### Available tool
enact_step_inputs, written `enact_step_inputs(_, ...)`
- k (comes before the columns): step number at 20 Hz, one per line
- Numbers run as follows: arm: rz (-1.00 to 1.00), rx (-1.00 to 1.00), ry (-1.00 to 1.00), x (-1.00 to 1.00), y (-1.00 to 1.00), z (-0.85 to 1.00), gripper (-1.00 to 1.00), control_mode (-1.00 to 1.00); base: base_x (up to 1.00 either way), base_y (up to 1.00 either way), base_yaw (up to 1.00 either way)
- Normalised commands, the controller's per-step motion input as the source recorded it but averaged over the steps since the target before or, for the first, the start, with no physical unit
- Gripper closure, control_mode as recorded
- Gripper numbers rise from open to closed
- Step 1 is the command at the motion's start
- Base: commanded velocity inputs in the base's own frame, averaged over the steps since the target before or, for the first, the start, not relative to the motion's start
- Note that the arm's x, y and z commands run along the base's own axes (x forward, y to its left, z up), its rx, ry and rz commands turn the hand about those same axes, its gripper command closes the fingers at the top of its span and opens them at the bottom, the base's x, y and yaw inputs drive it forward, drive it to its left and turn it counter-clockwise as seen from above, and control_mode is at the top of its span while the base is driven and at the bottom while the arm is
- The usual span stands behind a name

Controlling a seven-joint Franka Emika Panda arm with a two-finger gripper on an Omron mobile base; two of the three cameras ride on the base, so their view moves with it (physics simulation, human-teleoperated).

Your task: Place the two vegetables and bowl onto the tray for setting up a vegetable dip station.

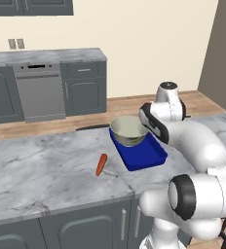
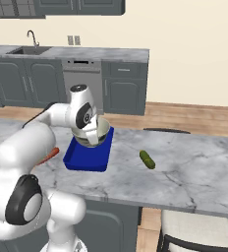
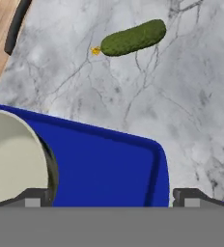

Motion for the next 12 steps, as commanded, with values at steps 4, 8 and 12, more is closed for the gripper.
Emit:
enact_step_inputs(4,0.28,-0.02,0.00,-0.28,-0.30,0.10,-1.00,-1.00,0.00,0.00,0.00)
enact_step_inputs(8,0.31,-0.02,0.00,-0.24,-0.33,0.08,-1.00,-1.00,0.00,0.00,0.00)
enact_step_inputs(12,0.26,-0.01,0.02,-0.19,-0.35,0.05,-1.00,-1.00,0.00,0.00,0.00)
